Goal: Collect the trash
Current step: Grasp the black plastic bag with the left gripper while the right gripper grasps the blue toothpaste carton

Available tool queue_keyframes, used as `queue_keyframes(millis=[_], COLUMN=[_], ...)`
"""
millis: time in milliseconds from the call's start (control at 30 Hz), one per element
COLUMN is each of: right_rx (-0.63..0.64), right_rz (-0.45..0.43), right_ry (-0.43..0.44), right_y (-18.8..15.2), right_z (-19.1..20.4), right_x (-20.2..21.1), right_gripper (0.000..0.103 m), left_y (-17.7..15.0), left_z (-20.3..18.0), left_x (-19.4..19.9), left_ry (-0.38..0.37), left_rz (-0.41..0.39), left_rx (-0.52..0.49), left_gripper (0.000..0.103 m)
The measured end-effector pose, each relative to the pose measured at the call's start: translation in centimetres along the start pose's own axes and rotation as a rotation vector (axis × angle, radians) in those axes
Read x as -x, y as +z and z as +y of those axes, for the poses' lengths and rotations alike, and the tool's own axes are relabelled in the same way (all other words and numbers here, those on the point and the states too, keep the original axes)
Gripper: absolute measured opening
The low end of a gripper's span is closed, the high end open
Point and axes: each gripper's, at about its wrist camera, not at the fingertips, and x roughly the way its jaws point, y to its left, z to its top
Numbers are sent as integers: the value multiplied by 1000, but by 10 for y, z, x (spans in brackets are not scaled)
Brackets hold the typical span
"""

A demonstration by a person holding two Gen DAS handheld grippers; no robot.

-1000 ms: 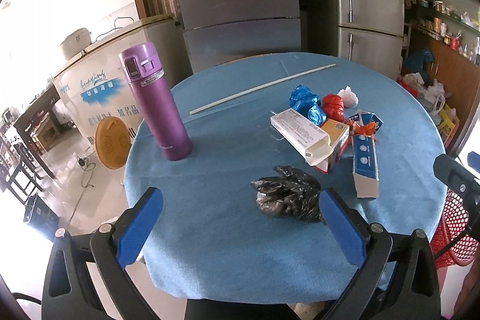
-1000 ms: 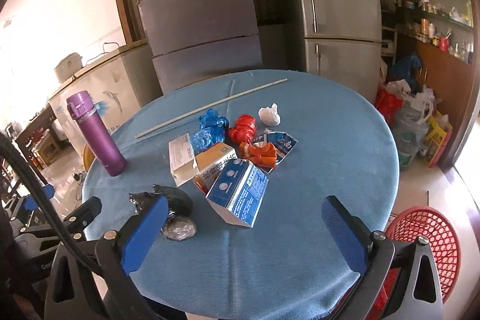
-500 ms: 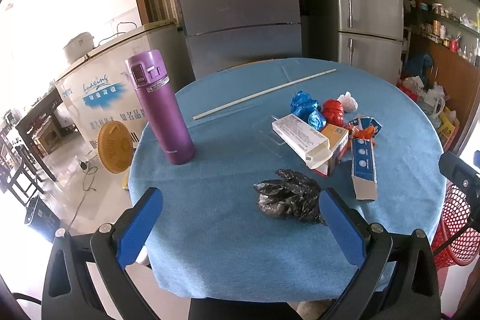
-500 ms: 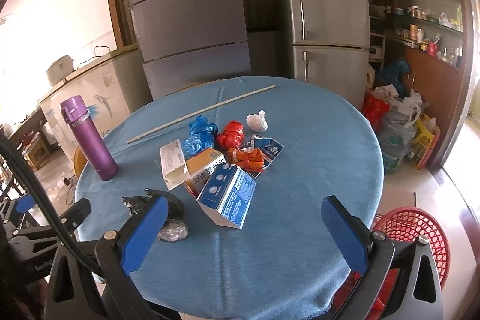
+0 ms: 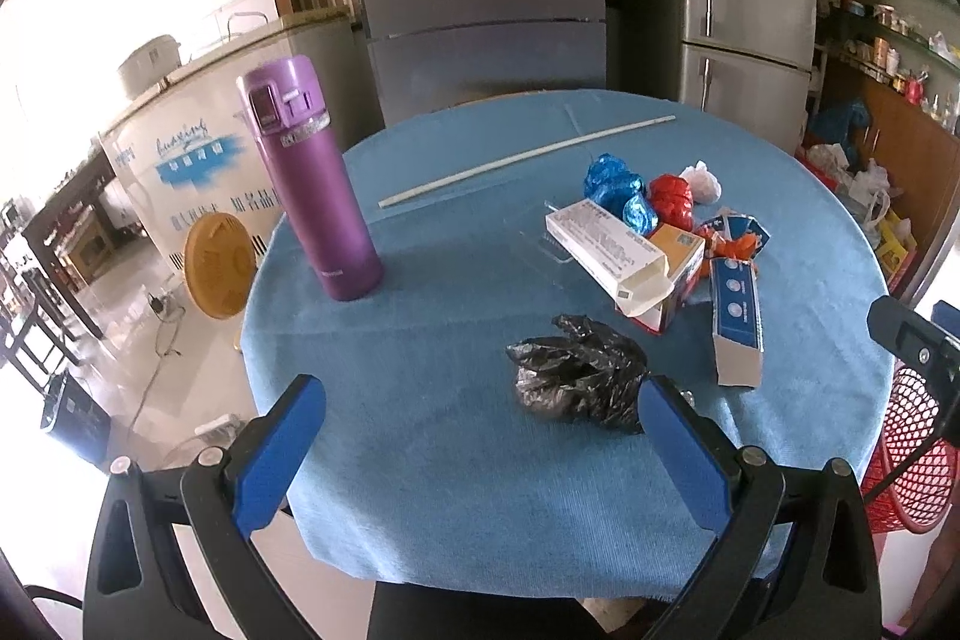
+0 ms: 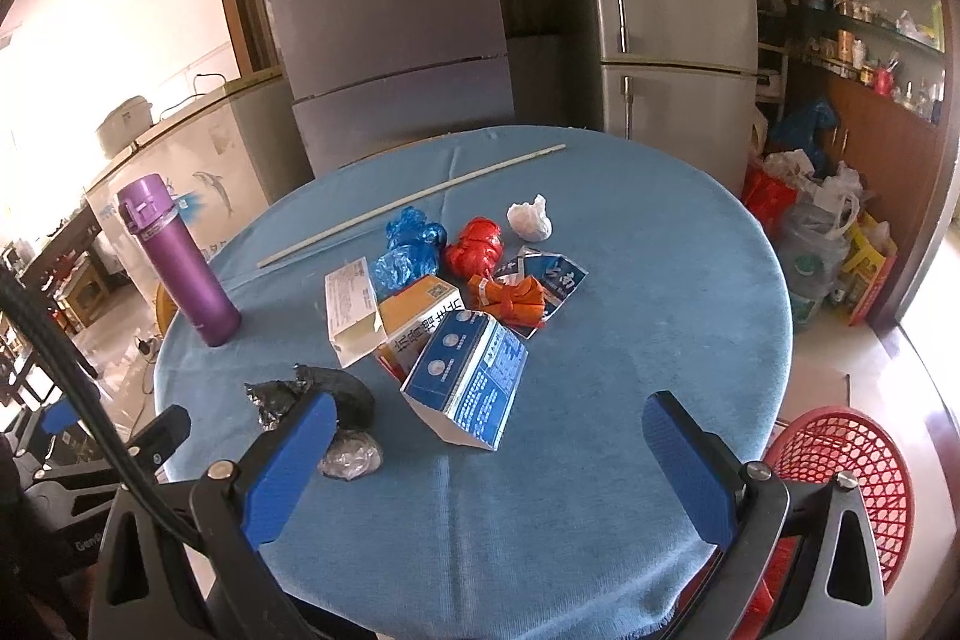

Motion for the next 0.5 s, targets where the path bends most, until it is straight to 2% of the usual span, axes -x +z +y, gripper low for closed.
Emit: queue_keyframes(millis=[267,467,500], right_rx=[-46,-53,-55], right_rz=[78,176,194], right_ry=[56,108,107], right_y=[15,27,28], right_z=[-8,6,8], right_x=[-40,-88,-96], right_gripper=[101,83,77], left_y=[2,13,15], left_z=[28,30,29], left_x=[-41,-73,-78], left_ry=[-38,-155,-170], left_rz=[99,228,241], left_rx=[72,118,125], left_gripper=[103,103,103])
